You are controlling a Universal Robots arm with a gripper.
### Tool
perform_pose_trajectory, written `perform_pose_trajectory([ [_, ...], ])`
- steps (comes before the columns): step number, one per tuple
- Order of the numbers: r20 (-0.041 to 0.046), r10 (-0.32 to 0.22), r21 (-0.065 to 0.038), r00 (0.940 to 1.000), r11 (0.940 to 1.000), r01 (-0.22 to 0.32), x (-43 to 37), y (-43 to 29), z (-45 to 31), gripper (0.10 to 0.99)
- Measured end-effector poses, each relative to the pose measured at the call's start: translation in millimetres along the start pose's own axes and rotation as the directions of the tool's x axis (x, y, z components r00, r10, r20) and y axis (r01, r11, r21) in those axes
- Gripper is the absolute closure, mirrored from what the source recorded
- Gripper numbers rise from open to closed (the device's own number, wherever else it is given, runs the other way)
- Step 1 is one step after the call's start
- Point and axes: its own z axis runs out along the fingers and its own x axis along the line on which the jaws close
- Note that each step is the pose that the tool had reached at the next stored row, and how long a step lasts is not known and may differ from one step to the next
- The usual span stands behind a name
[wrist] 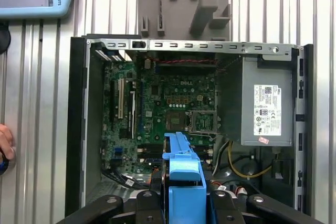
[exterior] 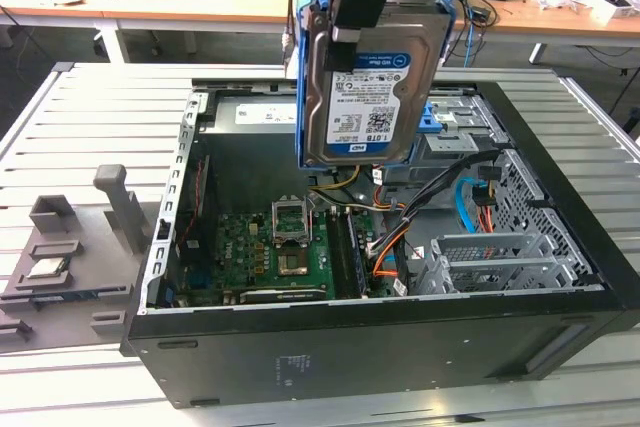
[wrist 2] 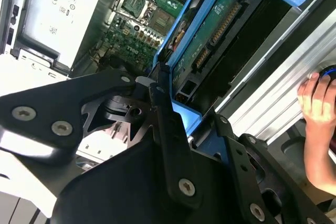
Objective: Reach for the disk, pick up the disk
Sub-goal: 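Pick up the disk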
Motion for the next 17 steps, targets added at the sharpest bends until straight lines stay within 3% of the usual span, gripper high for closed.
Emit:
perform_pose_trajectory([
  [17, 0.0000, 0.000, 0.000, 1.0000, 1.0000, 0.000, 14.9, 0.4, 0.3, 0.722],
])
